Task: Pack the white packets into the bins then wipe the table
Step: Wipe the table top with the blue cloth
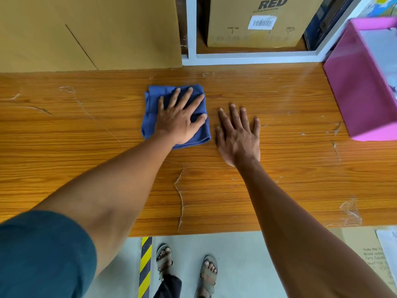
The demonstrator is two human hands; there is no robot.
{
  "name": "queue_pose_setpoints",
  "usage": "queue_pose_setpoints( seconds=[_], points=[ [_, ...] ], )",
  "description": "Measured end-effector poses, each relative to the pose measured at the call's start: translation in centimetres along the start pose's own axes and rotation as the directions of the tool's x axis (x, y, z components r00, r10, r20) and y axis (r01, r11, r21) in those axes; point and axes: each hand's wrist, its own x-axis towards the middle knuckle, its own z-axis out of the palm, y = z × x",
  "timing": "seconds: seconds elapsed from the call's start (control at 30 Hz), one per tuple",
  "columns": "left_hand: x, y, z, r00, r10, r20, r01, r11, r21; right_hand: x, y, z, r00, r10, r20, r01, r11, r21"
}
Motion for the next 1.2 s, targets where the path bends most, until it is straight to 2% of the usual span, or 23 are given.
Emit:
queue_pose_setpoints(
  seconds=[0.1,0.3,0.4,0.53,0.7,0.77,0.87,1.0,1.13,1.2],
  points=[
    [-1.3,0.7,0.3,1.000,-0.009,0.005,0.009,1.000,0.000,0.0,0.1,0.0,1.000,-0.001,0.007,0.001,1.000,-0.012],
    [-16.7,4.2,3.5,0.996,0.054,-0.074,-0.053,0.998,0.024,-2.9,0.2,-0.9,0.994,-0.047,0.096,0.048,0.999,-0.012],
    [-20.8,5.2,3.7,0.995,0.036,-0.094,-0.032,0.999,0.041,-7.0,0.8,-1.3,0.991,-0.086,0.103,0.087,0.996,-0.011],
    [-17.4,4.1,2.9,0.992,0.065,-0.110,-0.060,0.997,0.046,-9.4,1.1,-1.2,0.992,-0.089,0.089,0.092,0.995,-0.025],
    [-7.8,1.9,1.1,0.997,-0.037,-0.069,0.038,0.999,0.007,-8.3,1.1,-0.4,0.996,-0.077,0.049,0.079,0.996,-0.034],
    [-8.2,2.1,1.7,0.996,-0.040,-0.079,0.041,0.999,0.011,-8.5,1.1,-0.3,0.996,-0.078,0.040,0.079,0.996,-0.034],
    [-14.8,4.2,3.0,0.989,0.007,-0.145,-0.004,1.000,0.016,-8.7,1.2,-0.5,0.996,-0.074,0.039,0.076,0.996,-0.037],
    [-22.6,6.2,3.7,0.995,0.049,-0.089,-0.044,0.998,0.050,-8.8,1.0,-0.9,0.996,-0.067,0.055,0.069,0.997,-0.037],
    [-17.9,4.6,2.7,0.990,0.081,-0.112,-0.077,0.996,0.042,-8.7,1.0,-0.9,0.996,-0.076,0.047,0.077,0.996,-0.034],
    [-12.8,3.2,1.7,0.994,0.022,-0.112,-0.020,1.000,0.019,-8.7,1.0,-0.6,0.996,-0.081,0.039,0.082,0.996,-0.030]
  ],
)
